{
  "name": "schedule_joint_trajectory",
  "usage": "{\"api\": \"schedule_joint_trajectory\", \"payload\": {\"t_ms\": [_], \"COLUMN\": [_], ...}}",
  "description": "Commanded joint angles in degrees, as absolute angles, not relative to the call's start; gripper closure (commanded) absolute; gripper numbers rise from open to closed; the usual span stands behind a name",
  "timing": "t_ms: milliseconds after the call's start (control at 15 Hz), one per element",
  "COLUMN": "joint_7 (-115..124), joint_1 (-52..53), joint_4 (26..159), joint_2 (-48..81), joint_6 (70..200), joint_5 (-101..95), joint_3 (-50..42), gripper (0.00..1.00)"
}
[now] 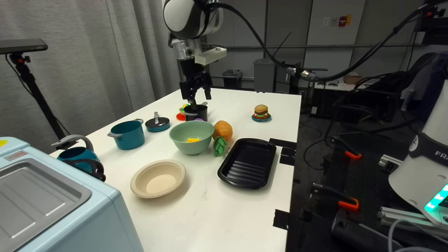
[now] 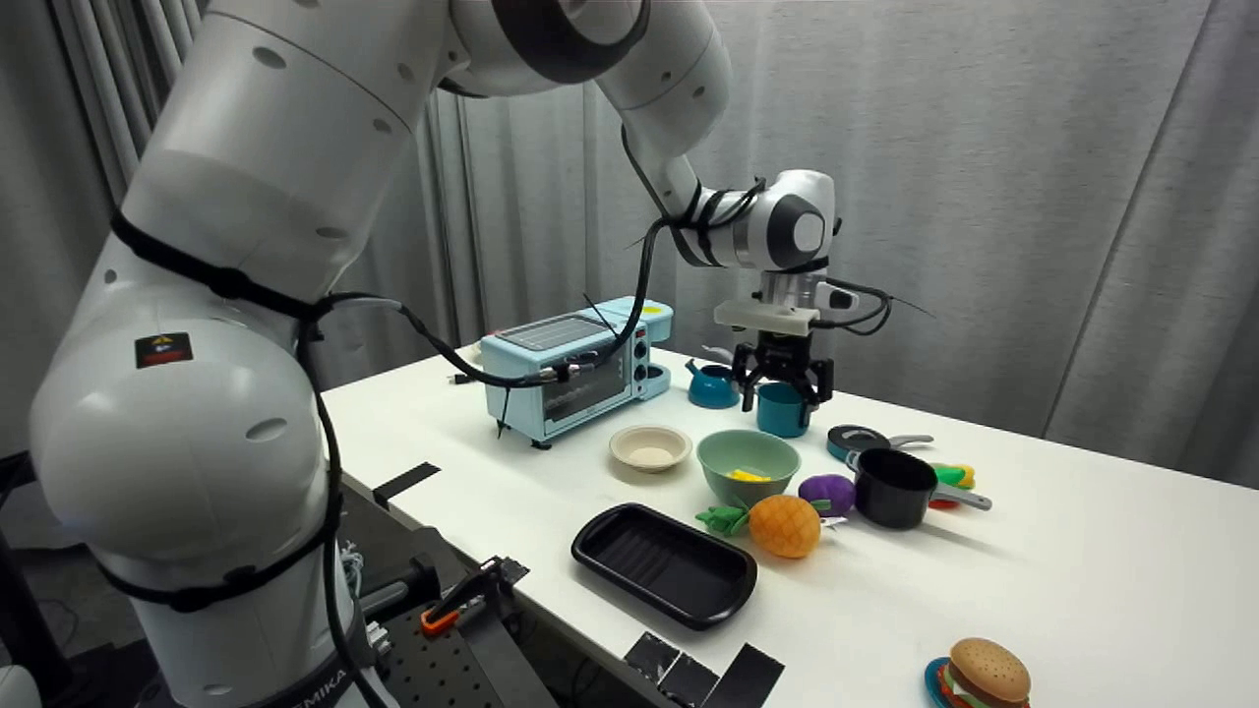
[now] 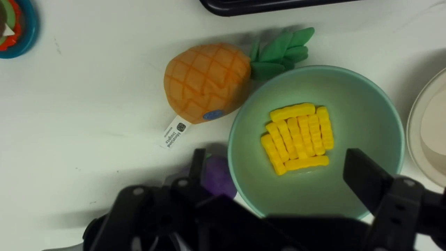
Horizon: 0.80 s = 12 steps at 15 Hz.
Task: Pick the bowl of potato fries and pour them onto the plate
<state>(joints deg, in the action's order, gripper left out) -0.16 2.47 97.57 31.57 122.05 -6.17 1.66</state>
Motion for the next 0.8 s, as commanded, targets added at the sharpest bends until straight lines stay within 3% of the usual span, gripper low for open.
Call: {"api": "schedule_joint_trajectory", "payload": {"t_ms": [0,733], "joint_7": [-0.1,0.8], "joint_1": [2.7,3.2], "joint_4": [90.2,77.9], "joint_2": [37.3,49.7], "joint_6": [119.5,113.0], "joint_5": [-5.0,-5.5], "joint_3": [1.5,0.8], "gripper": [0.00,0.00]}}
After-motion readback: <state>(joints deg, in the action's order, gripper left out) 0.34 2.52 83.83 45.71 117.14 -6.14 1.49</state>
